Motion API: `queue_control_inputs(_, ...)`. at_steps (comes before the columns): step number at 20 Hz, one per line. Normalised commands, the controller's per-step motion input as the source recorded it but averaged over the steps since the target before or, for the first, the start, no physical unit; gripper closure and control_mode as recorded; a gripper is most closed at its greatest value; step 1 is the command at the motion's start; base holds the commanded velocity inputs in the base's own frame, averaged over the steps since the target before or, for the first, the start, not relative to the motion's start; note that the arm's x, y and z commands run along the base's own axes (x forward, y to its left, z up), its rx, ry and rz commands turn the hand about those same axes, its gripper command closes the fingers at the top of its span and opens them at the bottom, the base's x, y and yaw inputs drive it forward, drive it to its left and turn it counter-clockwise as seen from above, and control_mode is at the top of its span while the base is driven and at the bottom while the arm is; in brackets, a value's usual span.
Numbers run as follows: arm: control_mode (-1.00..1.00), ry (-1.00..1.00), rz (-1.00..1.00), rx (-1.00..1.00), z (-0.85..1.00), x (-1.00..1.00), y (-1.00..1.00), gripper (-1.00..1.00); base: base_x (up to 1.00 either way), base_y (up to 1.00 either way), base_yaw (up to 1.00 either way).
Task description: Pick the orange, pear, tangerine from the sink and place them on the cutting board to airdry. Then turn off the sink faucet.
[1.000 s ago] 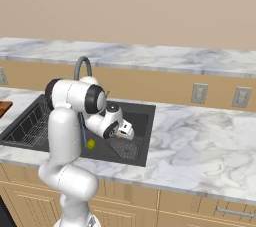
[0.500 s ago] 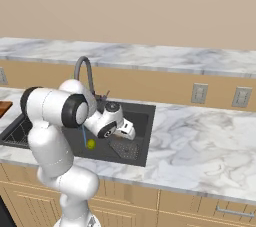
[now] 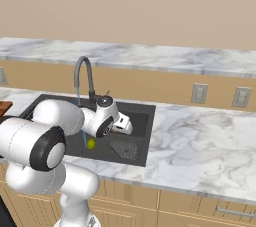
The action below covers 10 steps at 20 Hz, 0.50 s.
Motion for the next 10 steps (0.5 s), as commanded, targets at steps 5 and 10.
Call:
queue_control_inputs(5,-1.00,0.10,0.04,0.00,0.98,-0.04,0.00,1.00,0.00,0.00,0.00)
queue_control_inputs(10,-1.00,0.02,0.04,0.00,0.66,-0.39,-0.01,1.00,0.00,0.00,0.00)
